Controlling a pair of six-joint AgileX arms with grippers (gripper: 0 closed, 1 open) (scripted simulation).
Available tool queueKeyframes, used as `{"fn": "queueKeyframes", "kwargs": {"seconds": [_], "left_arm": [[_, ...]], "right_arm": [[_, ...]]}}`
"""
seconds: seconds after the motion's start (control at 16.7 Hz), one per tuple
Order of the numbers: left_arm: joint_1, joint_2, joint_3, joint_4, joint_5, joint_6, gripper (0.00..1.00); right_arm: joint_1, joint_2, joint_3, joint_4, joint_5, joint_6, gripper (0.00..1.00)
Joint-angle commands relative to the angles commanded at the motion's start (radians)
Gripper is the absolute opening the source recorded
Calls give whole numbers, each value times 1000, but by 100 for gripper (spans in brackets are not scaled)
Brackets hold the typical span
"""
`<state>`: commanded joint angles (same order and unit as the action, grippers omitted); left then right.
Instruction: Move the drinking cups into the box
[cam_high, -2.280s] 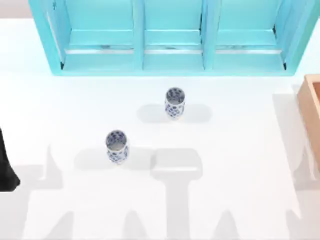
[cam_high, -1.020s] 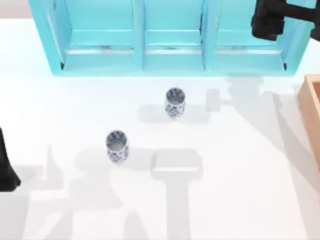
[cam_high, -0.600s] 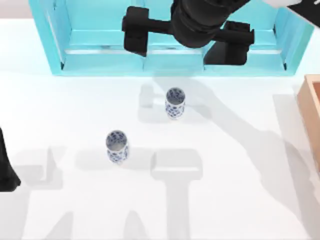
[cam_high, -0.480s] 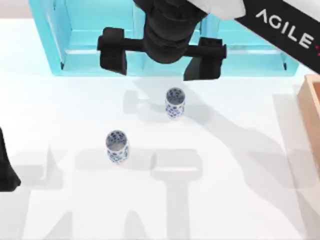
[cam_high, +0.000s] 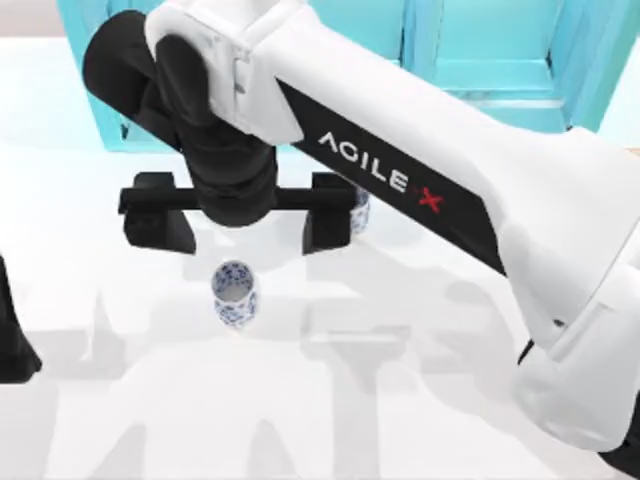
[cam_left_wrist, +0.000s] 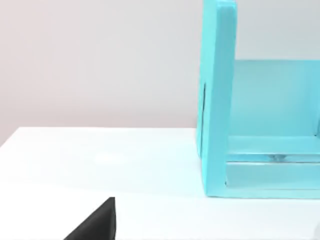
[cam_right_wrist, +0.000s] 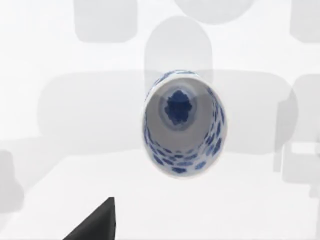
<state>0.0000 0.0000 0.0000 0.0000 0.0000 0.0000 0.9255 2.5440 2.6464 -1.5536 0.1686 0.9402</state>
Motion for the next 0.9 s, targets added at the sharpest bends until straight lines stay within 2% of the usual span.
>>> {"fn": "queueKeyframes", "kwargs": {"seconds": [0.48,0.9], "left_arm": [[0,0,0,0,0,0,100],[0,0,0,0,0,0,100]], "right_arm": [[-4,4,-37,37,-1,-4,100],[-25,-10,-372,361,-3,-25,100]]}}
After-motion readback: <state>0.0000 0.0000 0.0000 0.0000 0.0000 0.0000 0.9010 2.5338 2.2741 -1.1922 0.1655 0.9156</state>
